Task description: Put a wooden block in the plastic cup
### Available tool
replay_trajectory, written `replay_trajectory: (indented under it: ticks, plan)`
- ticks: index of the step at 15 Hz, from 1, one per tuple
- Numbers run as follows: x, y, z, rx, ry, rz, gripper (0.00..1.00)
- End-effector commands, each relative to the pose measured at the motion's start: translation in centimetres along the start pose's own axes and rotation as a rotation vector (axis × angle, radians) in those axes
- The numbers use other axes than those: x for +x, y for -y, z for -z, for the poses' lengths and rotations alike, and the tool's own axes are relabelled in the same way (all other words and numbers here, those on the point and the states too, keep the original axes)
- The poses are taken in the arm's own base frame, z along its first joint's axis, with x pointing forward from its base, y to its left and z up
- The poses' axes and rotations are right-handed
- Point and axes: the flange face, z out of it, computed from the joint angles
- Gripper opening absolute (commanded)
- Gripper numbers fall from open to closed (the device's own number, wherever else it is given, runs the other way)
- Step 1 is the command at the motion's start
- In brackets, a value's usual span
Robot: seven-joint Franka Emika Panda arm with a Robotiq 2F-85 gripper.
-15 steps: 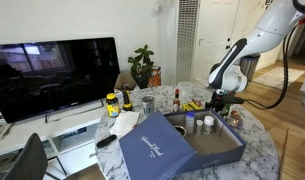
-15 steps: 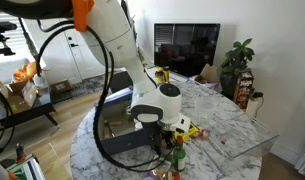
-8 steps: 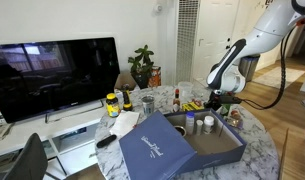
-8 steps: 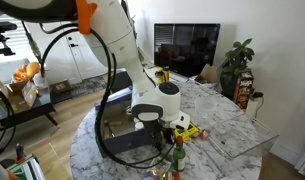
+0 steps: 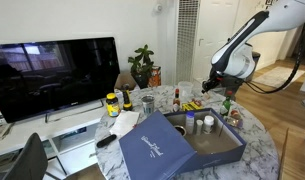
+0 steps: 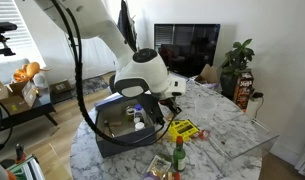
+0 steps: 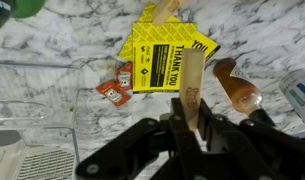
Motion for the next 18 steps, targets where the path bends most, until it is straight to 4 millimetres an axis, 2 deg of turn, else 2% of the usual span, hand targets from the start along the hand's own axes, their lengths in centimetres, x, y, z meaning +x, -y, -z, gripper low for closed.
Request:
replay_trajectory:
  ticks: [1,4,6,7,12,14,18]
  plan:
    - [3.0,1.1,-0.1,-0.02,-0.143,-0.035,0.04]
    - [7.9,3.6,0.9,-0.033,-0.32,0.027,0.04]
    - [10.6,4.5,0.7,-0.063,-0.449,0.042,0.04]
    - [11.3,4.4,0.4,-0.09,-0.498,0.049,0.04]
    - [11.1,1.4,-3.7,-0.129,-0.395,-0.018,0.04]
    - [11.7,1.6,-4.9,-0.107,-0.379,-0.018,0.04]
    - [13.4,2.3,-5.5,-0.104,-0.415,-0.027,0.04]
